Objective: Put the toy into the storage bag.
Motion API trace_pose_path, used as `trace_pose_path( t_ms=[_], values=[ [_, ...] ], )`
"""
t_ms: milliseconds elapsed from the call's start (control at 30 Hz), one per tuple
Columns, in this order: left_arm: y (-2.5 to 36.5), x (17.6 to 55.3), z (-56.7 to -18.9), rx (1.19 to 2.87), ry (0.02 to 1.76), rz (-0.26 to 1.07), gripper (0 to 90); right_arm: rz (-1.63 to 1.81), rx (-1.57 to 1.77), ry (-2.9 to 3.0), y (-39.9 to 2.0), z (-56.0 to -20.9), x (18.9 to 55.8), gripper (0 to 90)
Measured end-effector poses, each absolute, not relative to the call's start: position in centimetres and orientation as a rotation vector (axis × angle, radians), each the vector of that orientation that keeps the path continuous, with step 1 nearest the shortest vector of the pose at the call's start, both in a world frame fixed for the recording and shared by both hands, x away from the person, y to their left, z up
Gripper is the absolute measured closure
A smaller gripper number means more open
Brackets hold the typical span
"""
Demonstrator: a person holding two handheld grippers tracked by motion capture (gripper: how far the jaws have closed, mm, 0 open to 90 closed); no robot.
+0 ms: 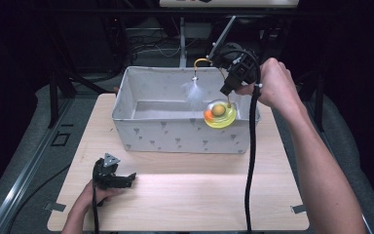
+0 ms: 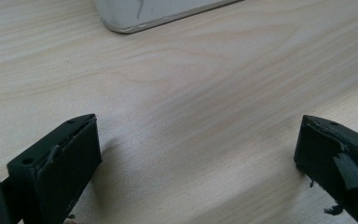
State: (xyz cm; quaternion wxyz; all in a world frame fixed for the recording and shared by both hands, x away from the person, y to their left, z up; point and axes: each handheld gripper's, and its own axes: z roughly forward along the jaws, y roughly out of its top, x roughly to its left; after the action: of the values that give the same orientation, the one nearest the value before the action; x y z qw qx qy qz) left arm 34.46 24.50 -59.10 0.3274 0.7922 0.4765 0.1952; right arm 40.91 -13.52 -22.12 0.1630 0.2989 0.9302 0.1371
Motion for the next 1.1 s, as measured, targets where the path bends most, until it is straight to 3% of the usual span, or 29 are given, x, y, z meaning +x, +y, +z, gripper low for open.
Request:
trace_pose_path(
  t_ms=[600, 1100],
  values=[
    [24.5, 34.5, -59.1, 2.075, 1.247, 0.512, 0.3, 0.421, 1.018, 2.582, -14.9, -22.7, 45.6, 87.8],
    [24.5, 34.5, -59.1, 2.076, 1.246, 0.51, 0.3, 0.414, 1.188, 2.547, -17.1, -25.9, 49.5, 87.8]
  ],
)
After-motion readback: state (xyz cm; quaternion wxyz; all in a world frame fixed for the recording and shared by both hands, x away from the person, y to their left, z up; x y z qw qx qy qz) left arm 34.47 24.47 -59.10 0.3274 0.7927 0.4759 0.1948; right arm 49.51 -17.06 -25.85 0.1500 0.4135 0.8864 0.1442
